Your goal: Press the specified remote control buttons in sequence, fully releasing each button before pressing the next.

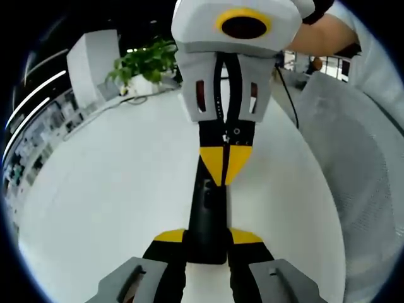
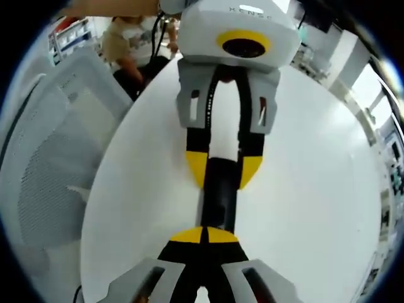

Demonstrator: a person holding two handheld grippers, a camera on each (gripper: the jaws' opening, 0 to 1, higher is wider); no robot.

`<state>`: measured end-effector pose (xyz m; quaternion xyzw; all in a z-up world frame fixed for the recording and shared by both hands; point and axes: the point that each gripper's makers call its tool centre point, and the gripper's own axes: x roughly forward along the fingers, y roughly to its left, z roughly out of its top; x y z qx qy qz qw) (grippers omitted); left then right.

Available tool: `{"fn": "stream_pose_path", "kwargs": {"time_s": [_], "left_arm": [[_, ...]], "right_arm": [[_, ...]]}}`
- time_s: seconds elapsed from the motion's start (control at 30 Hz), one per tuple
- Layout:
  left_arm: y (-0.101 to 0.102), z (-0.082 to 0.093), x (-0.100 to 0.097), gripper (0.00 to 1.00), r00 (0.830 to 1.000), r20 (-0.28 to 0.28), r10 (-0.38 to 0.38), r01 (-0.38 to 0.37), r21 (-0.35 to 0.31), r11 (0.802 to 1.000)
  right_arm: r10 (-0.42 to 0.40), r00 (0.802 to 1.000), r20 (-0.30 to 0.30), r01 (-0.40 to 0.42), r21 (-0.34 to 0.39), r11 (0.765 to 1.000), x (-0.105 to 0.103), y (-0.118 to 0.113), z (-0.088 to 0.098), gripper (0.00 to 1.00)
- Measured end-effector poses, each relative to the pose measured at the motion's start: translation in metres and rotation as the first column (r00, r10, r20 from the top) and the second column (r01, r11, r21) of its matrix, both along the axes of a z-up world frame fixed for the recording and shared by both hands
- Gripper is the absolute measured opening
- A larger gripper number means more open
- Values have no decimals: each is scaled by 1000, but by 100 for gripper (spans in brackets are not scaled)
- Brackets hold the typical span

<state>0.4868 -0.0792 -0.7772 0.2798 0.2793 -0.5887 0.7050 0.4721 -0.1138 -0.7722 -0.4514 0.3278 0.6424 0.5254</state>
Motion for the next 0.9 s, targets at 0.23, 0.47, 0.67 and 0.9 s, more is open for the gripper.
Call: {"fn": "stream_pose_path", "kwargs": {"time_s": [0.23,0.47,0.67,0.9], "left_arm": [[0,0,0,24,1000,-1,2,-2,-7,1000],[0,0,0,24,1000,0,0,0,-7,1000],[0,0,1,24,1000,1,-3,3,-6,1000],[0,0,1,24,1000,-1,-4,4,-7,1000]], "right_arm": [[-10,1000,-20,11,11,1000,1,0,0,0],[-33,999,-31,33,-3,999,0,0,-1,0],[-26,1000,-16,25,-19,999,0,0,-1,0],[-30,999,-25,29,-15,999,1,0,-1,0]]}}
